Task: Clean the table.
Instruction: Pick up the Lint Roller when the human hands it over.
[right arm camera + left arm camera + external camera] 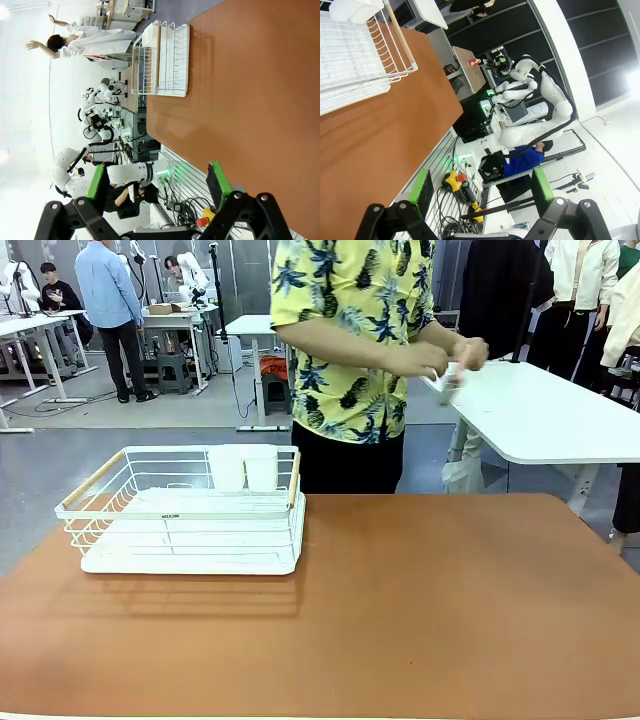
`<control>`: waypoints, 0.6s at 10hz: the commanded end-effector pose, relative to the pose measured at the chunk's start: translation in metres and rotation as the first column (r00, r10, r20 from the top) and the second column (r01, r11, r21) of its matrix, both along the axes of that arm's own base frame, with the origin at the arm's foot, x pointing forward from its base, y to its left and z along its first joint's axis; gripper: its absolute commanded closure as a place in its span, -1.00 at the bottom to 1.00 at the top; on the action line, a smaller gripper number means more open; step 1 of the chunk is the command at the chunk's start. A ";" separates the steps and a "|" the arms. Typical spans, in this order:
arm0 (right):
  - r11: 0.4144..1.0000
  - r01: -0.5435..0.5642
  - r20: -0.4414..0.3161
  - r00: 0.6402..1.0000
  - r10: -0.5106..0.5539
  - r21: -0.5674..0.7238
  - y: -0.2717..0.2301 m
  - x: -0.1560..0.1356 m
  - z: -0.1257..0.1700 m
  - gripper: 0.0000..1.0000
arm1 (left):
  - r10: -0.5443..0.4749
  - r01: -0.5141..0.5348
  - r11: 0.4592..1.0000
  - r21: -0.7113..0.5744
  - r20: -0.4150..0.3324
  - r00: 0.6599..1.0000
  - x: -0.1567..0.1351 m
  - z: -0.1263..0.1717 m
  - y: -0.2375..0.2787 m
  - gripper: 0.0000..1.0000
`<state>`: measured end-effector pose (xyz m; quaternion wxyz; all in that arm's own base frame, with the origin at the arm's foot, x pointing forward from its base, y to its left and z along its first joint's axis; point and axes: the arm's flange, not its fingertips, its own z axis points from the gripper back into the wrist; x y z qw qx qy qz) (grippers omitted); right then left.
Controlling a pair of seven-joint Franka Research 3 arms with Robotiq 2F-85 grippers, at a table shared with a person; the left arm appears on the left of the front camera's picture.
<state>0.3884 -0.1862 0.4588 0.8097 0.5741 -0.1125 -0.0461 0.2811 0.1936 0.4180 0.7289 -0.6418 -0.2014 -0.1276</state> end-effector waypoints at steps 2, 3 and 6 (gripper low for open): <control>1.000 0.001 0.000 1.000 -0.001 0.005 0.001 -0.001 0.004 -1.00 | 0.003 -0.003 1.000 -0.010 0.002 1.000 -0.003 0.000 0.002 -1.00; 1.000 0.001 0.000 1.000 -0.001 0.005 0.001 -0.001 0.004 -1.00 | 0.003 -0.003 1.000 -0.010 0.002 1.000 -0.003 0.000 0.002 -1.00; 1.000 0.001 0.000 1.000 -0.001 0.005 0.001 -0.001 0.004 -1.00 | 0.003 -0.003 1.000 -0.010 0.002 1.000 -0.003 0.000 0.002 -1.00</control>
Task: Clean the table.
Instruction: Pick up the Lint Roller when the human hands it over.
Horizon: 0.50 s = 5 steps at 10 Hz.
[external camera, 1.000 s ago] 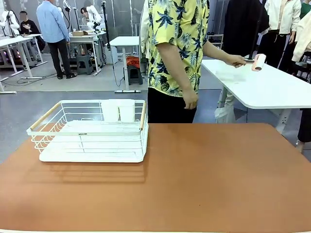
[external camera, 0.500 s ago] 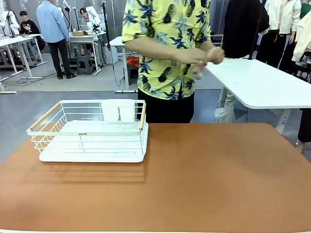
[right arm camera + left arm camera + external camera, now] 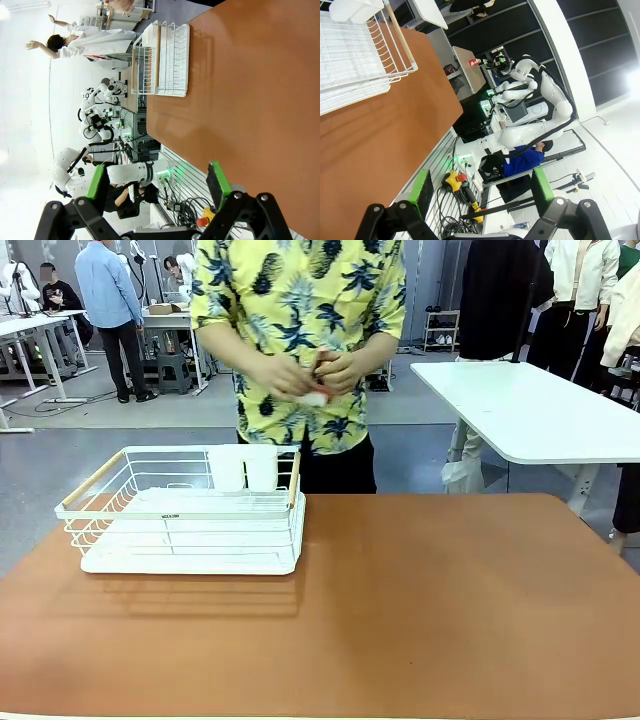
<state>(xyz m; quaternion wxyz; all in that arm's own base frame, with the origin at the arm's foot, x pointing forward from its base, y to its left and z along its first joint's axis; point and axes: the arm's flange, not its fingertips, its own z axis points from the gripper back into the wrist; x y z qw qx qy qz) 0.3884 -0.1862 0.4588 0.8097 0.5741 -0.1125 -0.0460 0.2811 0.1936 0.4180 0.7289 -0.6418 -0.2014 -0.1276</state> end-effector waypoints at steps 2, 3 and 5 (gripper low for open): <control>1.000 0.001 0.000 1.000 -0.001 0.005 0.001 -0.001 0.004 -1.00 | 0.003 -0.003 1.000 -0.010 0.002 1.000 -0.003 0.000 0.002 -1.00; 1.000 0.001 0.000 1.000 -0.001 0.005 0.001 -0.001 0.004 -1.00 | 0.003 -0.003 1.000 -0.010 0.002 1.000 -0.003 0.000 0.002 -1.00; 1.000 0.001 0.000 1.000 -0.001 0.005 0.001 -0.001 0.004 -1.00 | 0.003 -0.003 1.000 -0.010 0.002 1.000 -0.003 0.000 0.002 -1.00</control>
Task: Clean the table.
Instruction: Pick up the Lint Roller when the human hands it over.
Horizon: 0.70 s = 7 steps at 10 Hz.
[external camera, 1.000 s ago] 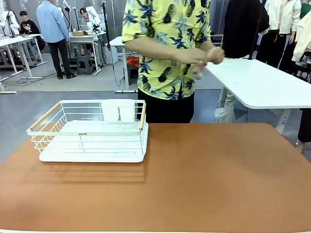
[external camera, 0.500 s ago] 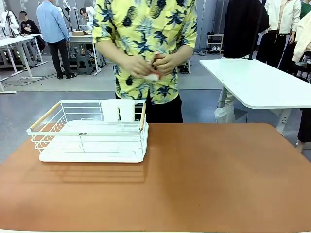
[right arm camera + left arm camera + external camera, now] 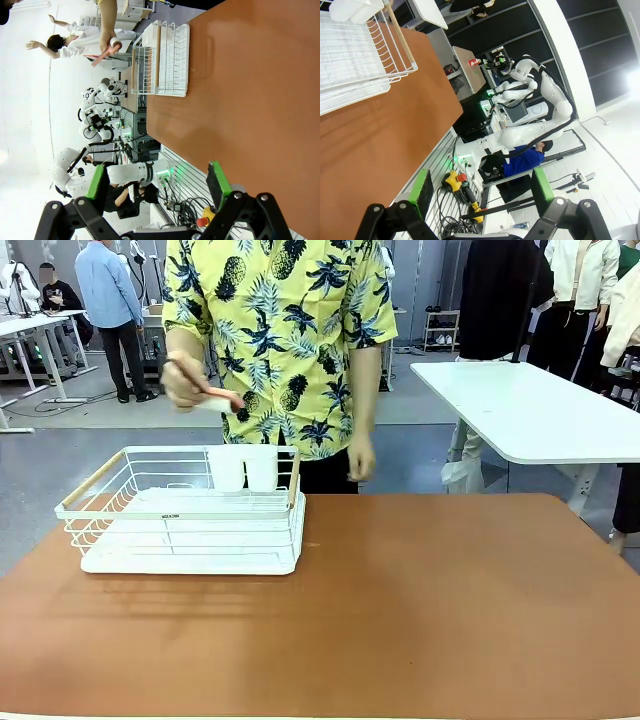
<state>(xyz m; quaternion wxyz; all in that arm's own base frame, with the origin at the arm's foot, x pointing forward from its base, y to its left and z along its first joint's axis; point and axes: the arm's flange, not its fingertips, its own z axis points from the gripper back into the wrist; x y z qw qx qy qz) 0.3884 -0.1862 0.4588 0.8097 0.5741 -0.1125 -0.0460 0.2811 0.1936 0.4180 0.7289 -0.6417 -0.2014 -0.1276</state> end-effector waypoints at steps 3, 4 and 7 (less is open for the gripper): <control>1.000 0.001 0.000 1.000 -0.001 0.005 0.001 -0.001 0.004 -1.00 | 0.003 -0.003 1.000 -0.010 0.002 1.000 -0.003 0.000 0.002 -1.00; 1.000 0.001 0.000 1.000 -0.001 0.005 0.001 -0.001 0.004 -1.00 | 0.000 0.000 1.000 0.000 0.000 1.000 0.000 0.000 0.000 -1.00; 1.000 0.001 0.000 1.000 -0.001 0.005 0.001 -0.001 0.004 -1.00 | 0.170 -0.181 0.979 -0.093 -0.119 0.978 0.015 0.021 -0.021 -1.00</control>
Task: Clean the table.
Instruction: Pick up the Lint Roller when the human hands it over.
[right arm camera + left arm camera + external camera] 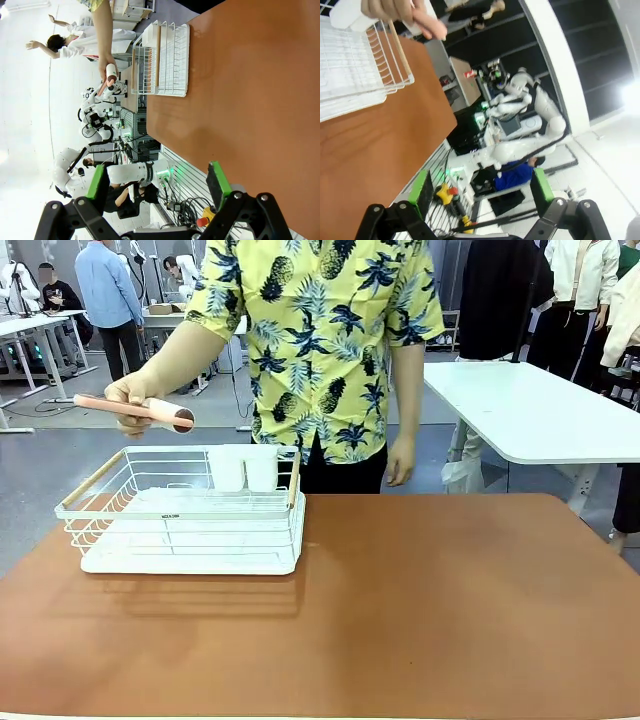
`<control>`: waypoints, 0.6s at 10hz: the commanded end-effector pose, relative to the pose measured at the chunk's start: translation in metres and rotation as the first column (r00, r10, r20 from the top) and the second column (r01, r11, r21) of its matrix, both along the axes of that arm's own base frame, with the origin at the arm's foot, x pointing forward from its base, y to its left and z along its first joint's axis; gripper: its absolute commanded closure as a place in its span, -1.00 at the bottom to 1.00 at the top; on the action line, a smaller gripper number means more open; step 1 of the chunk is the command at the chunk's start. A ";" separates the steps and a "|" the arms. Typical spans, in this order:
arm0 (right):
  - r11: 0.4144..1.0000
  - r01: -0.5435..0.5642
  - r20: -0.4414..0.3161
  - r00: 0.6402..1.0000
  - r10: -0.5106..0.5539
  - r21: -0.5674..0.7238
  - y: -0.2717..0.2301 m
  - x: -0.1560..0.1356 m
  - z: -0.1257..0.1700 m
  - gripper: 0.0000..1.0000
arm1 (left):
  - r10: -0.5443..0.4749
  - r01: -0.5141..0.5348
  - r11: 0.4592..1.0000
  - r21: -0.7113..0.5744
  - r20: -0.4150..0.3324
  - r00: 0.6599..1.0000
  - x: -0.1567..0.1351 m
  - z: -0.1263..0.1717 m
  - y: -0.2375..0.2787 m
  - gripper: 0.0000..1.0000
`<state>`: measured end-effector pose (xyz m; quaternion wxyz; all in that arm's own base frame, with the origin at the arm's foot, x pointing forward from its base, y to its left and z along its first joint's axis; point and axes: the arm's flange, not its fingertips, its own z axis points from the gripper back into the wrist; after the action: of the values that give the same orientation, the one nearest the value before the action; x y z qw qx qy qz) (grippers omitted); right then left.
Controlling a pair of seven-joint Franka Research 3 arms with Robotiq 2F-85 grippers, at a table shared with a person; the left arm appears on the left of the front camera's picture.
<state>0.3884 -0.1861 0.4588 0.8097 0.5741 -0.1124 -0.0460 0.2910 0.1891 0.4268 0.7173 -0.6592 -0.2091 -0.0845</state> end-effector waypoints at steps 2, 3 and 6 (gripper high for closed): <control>1.000 0.001 0.000 1.000 -0.001 0.005 0.001 -0.001 0.004 -1.00 | 0.181 -0.182 0.983 0.016 -0.175 0.968 0.000 0.030 -0.032 -1.00; 1.000 0.001 0.000 1.000 -0.001 0.005 0.001 -0.001 0.004 -1.00 | 0.213 -0.206 0.977 0.058 -0.208 0.954 -0.001 0.039 -0.040 -1.00; 1.000 0.001 0.000 1.000 -0.001 0.005 0.001 -0.001 0.004 -1.00 | 0.295 -0.254 0.953 0.166 -0.311 0.903 0.004 0.063 -0.068 -1.00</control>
<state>0.3885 -0.1858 0.4588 0.8098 0.5740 -0.1122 -0.0457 0.2977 0.1368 0.4810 0.7778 -0.5965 -0.1758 0.0912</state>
